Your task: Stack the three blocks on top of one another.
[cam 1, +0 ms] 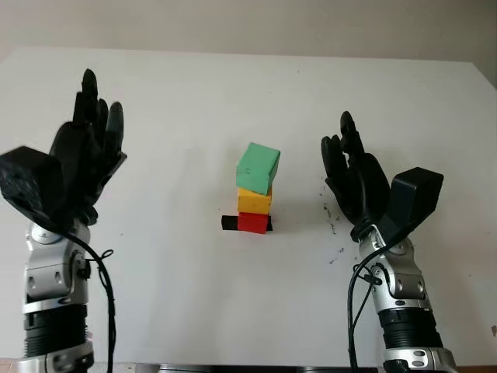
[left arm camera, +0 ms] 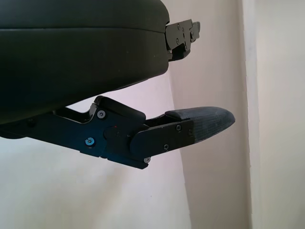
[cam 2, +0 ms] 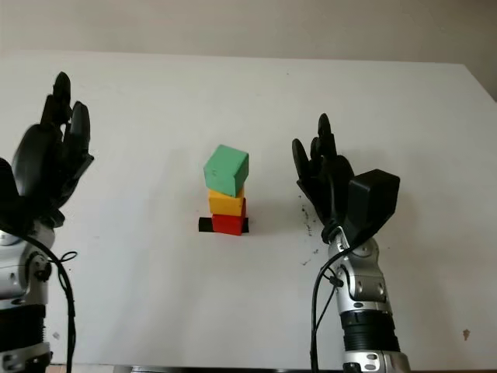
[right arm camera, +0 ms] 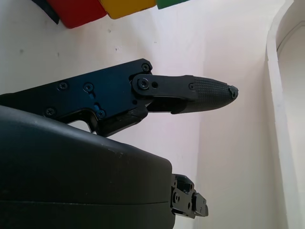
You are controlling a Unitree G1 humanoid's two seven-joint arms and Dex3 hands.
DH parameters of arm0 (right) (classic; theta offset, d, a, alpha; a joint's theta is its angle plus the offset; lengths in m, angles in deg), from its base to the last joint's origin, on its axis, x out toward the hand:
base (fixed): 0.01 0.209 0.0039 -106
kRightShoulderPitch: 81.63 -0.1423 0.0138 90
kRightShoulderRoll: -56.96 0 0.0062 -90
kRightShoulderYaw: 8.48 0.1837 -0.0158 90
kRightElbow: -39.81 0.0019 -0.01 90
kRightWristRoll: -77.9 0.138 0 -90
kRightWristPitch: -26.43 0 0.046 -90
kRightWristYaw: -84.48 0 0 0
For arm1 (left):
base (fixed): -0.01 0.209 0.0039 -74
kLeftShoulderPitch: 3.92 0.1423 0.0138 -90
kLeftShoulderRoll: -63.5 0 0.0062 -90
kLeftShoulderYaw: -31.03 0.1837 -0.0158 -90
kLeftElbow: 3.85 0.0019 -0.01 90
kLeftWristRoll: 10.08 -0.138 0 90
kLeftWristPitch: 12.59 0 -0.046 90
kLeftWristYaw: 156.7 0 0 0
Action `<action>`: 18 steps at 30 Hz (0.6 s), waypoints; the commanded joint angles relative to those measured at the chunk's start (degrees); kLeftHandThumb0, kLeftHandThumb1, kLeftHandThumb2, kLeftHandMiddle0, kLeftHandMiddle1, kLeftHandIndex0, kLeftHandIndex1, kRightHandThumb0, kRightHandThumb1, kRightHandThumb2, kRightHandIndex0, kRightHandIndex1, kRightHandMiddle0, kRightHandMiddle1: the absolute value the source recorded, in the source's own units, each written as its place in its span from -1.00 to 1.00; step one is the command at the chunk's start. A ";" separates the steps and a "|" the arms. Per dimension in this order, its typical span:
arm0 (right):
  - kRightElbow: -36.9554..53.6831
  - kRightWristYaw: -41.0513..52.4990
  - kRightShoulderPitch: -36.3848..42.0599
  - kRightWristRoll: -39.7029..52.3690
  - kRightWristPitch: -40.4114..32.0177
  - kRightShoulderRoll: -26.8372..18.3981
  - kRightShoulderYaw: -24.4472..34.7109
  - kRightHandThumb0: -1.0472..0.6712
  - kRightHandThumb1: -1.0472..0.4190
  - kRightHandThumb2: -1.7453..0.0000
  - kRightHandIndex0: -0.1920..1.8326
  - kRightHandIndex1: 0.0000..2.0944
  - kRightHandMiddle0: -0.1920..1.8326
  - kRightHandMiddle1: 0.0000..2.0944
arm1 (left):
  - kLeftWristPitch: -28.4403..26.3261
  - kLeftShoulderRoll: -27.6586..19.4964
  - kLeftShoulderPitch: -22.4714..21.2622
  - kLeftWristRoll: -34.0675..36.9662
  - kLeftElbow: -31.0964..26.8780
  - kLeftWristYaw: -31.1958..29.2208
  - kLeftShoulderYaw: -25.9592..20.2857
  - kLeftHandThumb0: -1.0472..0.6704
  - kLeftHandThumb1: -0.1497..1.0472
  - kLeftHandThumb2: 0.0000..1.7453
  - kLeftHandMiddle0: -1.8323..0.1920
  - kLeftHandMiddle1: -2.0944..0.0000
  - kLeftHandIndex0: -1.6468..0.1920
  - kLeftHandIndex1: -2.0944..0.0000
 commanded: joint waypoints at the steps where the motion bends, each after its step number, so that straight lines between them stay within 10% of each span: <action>1: 0.05 -0.19 -1.11 -0.72 1.84 -0.82 -0.06 -0.58 -1.00 0.46 -1.00 -1.00 -1.00 -0.99 | 1.94 0.61 0.47 0.60 1.16 0.61 0.53 -0.59 1.00 -0.24 1.00 1.00 1.00 1.00; 18: 2.28 -1.21 -0.62 -2.06 -0.45 -0.75 -0.56 -0.60 -1.00 0.38 -1.00 -1.00 -1.00 -1.00 | 2.30 5.46 4.36 4.74 -1.73 4.71 3.04 -0.58 1.00 -0.19 1.00 1.00 1.00 1.00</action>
